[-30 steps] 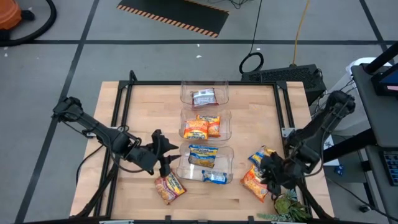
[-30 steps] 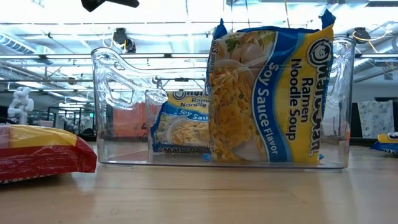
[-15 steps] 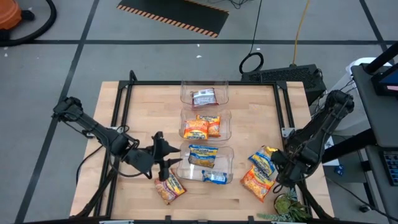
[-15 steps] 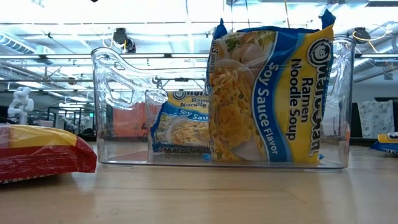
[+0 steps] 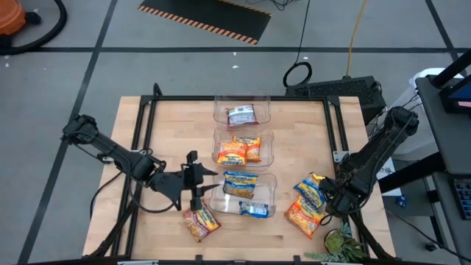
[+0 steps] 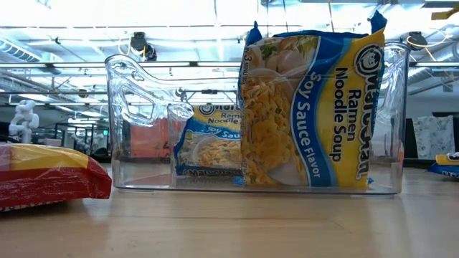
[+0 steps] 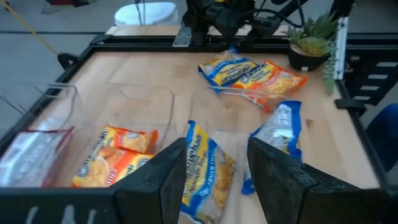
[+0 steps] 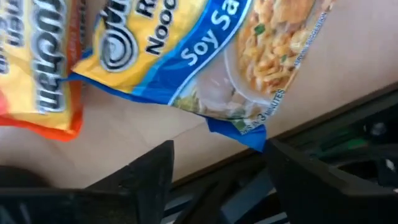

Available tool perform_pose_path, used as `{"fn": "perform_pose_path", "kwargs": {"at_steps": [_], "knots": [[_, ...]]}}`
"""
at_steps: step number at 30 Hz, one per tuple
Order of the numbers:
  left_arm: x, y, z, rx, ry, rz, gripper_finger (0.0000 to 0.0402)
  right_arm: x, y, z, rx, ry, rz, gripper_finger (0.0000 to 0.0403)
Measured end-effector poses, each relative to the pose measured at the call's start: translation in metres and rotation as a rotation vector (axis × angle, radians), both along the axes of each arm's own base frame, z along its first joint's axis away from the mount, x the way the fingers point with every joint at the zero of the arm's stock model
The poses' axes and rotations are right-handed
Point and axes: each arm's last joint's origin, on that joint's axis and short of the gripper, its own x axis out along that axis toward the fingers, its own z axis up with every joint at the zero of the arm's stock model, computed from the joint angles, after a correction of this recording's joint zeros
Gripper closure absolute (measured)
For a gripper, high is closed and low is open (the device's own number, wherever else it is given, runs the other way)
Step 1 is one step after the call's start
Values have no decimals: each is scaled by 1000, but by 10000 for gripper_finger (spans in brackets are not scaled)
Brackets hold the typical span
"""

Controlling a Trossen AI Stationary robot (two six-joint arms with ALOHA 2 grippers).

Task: Sort Maruchan noodles
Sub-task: Put the blue noodle pack into the bottom transparent bin

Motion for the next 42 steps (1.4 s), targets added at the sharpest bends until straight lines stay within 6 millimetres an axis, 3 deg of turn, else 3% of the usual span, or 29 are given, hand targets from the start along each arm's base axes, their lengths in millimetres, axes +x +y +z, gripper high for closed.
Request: {"fn": "perform_pose_path", "kwargs": {"at_steps": [9, 13, 21, 33, 42], "knots": [[8, 19, 0, 37, 6, 53, 227, -8, -10, -39, 25, 12, 22, 182], [11, 25, 0, 35, 6, 76, 227, -10, -12, -46, 29, 2, 11, 208], [11, 25, 0, 14, 2, 87, 227, -10, -13, -47, 29, 4, 28, 234], [11, 25, 0, -7, 0, 95, 227, -8, -11, -43, 39, -4, 17, 170], [11, 25, 0, -17, -2, 101, 227, -6, -9, -38, 31, -1, -12, 190]]}}
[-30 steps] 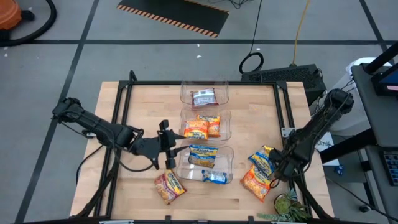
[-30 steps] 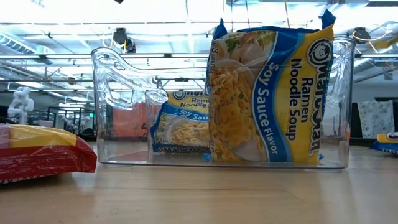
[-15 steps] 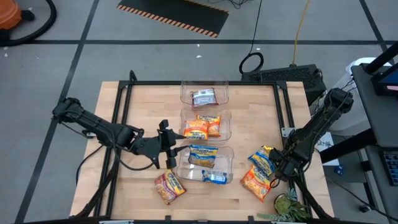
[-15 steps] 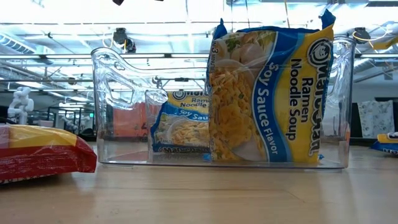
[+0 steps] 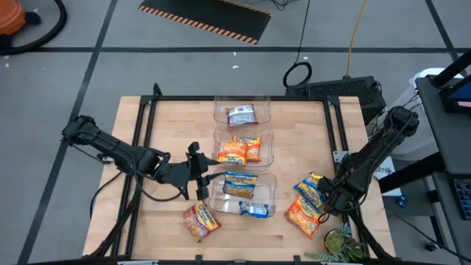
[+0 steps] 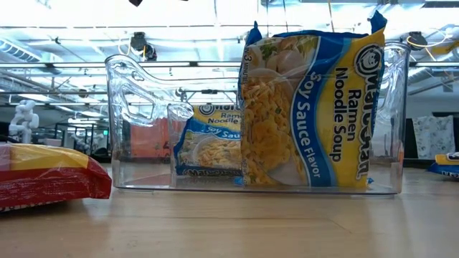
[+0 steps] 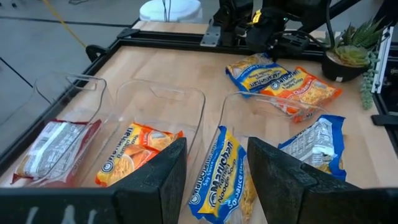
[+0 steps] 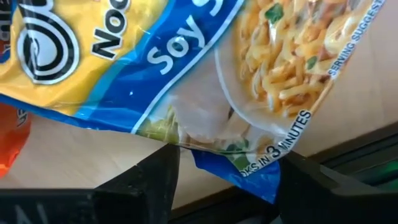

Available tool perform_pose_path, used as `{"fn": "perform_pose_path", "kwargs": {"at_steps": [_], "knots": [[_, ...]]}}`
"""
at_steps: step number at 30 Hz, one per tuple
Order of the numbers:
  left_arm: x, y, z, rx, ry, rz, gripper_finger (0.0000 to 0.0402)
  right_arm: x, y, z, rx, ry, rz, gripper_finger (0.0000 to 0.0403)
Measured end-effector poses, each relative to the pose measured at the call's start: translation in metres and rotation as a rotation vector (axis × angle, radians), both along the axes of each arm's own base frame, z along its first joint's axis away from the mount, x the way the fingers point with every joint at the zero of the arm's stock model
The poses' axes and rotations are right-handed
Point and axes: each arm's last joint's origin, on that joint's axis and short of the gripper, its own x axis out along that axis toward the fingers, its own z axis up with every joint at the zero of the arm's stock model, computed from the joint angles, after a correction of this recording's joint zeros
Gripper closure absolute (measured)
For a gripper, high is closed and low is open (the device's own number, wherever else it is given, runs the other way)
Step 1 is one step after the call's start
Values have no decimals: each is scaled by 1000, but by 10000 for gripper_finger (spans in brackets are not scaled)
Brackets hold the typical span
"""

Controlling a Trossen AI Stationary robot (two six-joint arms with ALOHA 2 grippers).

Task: Sort Maruchan noodles
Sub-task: Put the blue noodle pack into the bottom transparent bin

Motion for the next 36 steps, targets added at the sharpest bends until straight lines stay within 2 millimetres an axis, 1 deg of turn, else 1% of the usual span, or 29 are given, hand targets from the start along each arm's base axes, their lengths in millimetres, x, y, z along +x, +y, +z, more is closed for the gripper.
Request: {"fn": "perform_pose_path", "kwargs": {"at_steps": [5, 8, 11, 16, 17, 22, 27, 31, 36], "knots": [[-1, -1, 0, -41, -5, 14, 227, 0, 0, 0, -1, -1, -1, 215], [-1, -3, 0, -65, -7, 8, 227, 0, -1, 0, -10, 5, -11, 243], [-3, -7, 0, -78, -8, -1, 227, 0, -1, 0, -28, -14, -34, 288], [-4, -10, 0, -80, -8, -13, 227, 0, -1, 0, -30, -16, -64, 383], [-4, -10, 0, -80, -8, -13, 227, 0, -1, 0, -31, -16, -71, 393], [-4, -10, 0, -78, -9, -13, 227, 2, -1, 4, -52, -45, -107, 398], [-4, -10, 0, -72, -7, -16, 227, 11, 5, 24, -103, -155, -93, 402], [-4, -10, 0, -70, -7, -17, 227, 14, 7, 41, -141, -185, -87, 402], [-4, -10, 0, -70, -7, -16, 227, 16, 7, 50, -175, -221, -66, 403]]}}
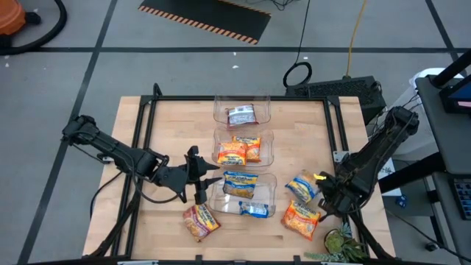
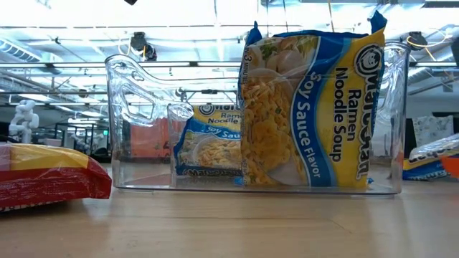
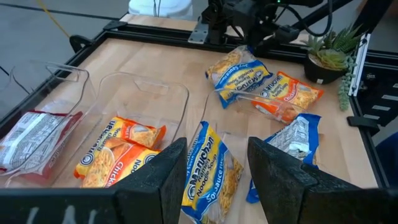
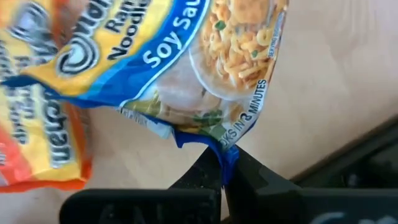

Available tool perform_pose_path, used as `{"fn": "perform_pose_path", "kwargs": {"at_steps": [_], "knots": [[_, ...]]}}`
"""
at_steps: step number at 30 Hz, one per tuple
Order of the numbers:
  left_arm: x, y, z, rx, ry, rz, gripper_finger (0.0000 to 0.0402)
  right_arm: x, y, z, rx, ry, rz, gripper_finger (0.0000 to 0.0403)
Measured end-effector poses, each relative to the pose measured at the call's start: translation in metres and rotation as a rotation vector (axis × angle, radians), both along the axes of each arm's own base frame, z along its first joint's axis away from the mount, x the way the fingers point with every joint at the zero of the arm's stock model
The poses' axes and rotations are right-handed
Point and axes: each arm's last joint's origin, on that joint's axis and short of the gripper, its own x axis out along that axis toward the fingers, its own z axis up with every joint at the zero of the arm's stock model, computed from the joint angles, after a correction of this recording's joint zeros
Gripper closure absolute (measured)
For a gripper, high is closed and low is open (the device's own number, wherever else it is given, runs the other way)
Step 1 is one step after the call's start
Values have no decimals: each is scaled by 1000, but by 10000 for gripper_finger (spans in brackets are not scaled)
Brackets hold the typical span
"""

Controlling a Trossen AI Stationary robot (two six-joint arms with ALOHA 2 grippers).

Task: Sort Maruchan noodles
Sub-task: Put the blue noodle pack into the bottom transparent bin

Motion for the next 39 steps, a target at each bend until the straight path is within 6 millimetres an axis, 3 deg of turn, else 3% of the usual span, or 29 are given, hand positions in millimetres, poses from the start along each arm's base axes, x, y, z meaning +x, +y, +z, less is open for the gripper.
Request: {"fn": "perform_pose_path", "kwargs": {"at_steps": [5, 14, 18, 22, 26, 31, 39], "knots": [[0, 0, 0, 0, 0, 0, 227, 7, 2, 13, -71, -136, 53, 403], [0, 0, 0, -6, -1, 4, 227, 19, 4, 60, -245, -383, 132, 403], [0, 0, 0, -14, -3, 6, 227, 23, 3, 66, -218, -379, 111, 403], [-1, -3, 0, -28, -5, 1, 227, 25, 5, 52, -123, -260, 71, 402], [-3, -8, 0, -29, -5, -14, 227, 23, 9, 22, -58, -104, 88, 378], [-5, -11, 0, -35, -6, -22, 227, 22, 9, -10, -32, -79, 132, 304], [-5, -11, 0, -45, -7, -18, 227, 15, -1, -30, -98, -90, 114, 181]]}}
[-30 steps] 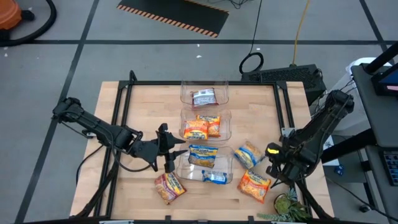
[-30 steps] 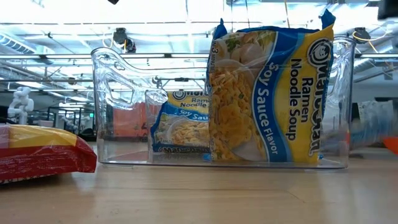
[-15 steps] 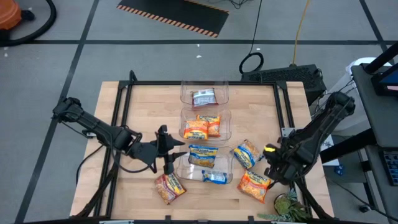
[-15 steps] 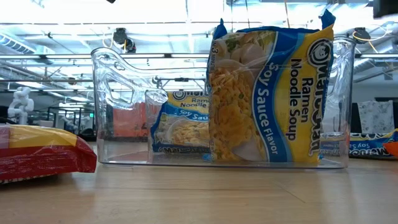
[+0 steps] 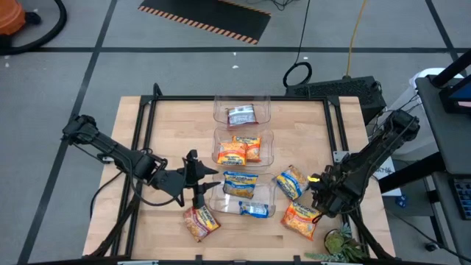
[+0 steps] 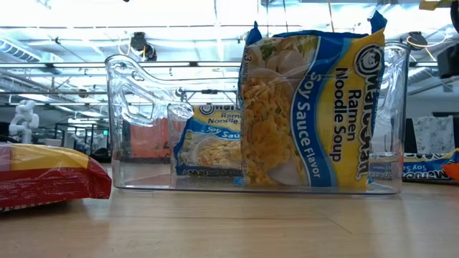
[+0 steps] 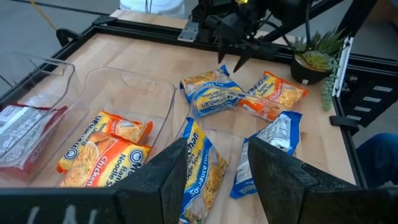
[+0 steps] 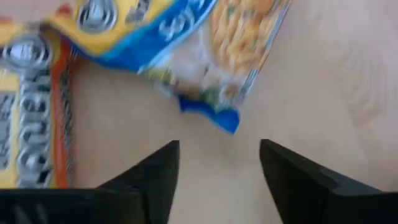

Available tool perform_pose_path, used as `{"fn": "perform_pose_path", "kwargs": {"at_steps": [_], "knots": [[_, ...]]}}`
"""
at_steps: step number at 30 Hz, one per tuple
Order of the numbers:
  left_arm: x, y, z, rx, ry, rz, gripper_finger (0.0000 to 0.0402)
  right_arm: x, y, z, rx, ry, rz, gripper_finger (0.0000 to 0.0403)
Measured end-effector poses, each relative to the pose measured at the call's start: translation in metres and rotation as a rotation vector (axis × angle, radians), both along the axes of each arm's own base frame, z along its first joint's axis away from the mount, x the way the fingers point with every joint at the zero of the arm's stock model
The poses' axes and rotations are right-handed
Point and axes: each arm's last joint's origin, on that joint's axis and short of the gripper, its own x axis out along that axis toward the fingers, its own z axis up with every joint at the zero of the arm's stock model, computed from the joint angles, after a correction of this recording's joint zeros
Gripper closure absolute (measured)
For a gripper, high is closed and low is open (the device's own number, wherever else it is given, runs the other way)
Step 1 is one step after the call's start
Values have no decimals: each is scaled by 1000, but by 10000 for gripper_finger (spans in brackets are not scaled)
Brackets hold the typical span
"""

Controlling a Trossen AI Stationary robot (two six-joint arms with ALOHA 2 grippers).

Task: Sort Maruchan noodles
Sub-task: Put the blue noodle pack into the bottom transparent bin

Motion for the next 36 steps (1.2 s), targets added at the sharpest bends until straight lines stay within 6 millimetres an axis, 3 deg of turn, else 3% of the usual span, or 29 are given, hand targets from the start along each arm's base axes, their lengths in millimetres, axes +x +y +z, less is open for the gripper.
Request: {"fn": "perform_pose_path", "kwargs": {"at_steps": [5, 11, 26, 31, 36], "knots": [[0, 0, 0, 7, 1, -3, 227, -2, -5, -14, -17, -24, 15, 155], [0, 0, 0, 15, 2, -8, 227, -4, -12, -26, -50, -38, 35, 169], [2, 5, 0, 59, 9, -12, 227, -1, -12, -18, -38, -138, 131, 198], [3, 8, 0, 53, 8, 2, 227, -1, -12, -16, -38, -163, 119, 233], [3, 8, 0, 41, 6, 8, 227, -1, -12, -16, -37, -164, 118, 307]]}}
